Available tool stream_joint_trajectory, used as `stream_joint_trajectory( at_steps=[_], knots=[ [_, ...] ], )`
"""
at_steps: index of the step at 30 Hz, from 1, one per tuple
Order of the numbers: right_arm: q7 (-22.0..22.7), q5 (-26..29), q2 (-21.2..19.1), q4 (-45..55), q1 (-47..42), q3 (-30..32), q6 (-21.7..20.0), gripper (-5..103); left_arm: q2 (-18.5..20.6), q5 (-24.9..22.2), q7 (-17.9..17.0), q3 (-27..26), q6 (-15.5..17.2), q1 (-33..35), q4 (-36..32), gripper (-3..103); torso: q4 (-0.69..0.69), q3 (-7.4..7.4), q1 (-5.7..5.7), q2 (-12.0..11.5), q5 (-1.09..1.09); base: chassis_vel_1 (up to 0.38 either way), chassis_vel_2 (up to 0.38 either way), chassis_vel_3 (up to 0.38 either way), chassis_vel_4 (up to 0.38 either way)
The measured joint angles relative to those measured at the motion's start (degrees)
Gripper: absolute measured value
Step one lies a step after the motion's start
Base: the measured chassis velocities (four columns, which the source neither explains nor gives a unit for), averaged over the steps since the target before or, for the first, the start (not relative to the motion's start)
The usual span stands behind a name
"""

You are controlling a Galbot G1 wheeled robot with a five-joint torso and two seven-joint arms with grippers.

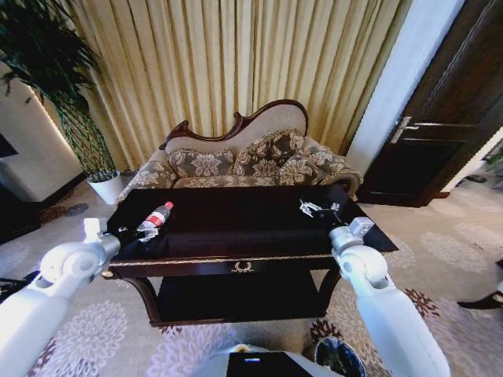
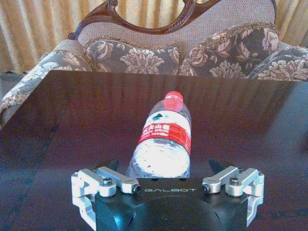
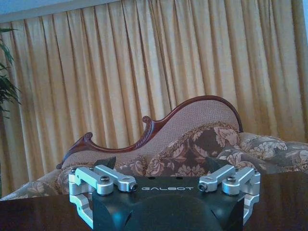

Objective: Move to the front of the table and place the trash on the table into the trash bin.

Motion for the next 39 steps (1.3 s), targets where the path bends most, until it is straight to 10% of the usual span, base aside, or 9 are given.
stream_joint_trajectory(
  at_steps=[5,24,31,34,39],
  knots=[
    [0.0,-0.35,0.12,-0.33,-0.03,-0.11,0.32,100,-0.38,0.0,-0.04,0.44,-0.01,-0.02,0.19,103,0.0,0.0,0.0,-0.01,0.0,0.0,0.0,0.0,0.0],
    [0.0,-0.8,0.58,-0.28,-0.43,0.19,0.53,100,-0.37,2.5,0.85,-1.63,-1.75,1.5,-1.22,42,0.0,0.0,0.0,-0.01,0.0,0.0,0.0,0.0,0.0],
    [0.0,-0.46,0.83,1.48,-0.97,0.5,0.53,100,-0.99,17.39,9.02,-4.48,-16.61,4.85,-2.6,41,0.0,0.0,0.0,0.0,0.01,0.0,0.0,0.0,0.0],
    [0.0,1.37,0.68,3.48,-2.71,-0.51,0.53,100,-1.9,26.94,15.82,-5.53,-30.69,7.06,-0.69,41,0.0,0.0,0.0,0.0,-0.01,0.0,0.0,0.0,0.0],
    [0.0,4.46,0.5,5.95,-4.62,-1.97,0.53,100,-3.04,29.31,20.89,-6.33,-39.91,8.14,0.65,41,0.0,0.0,0.0,0.0,-0.01,0.0,0.0,0.0,0.0]
  ],
)
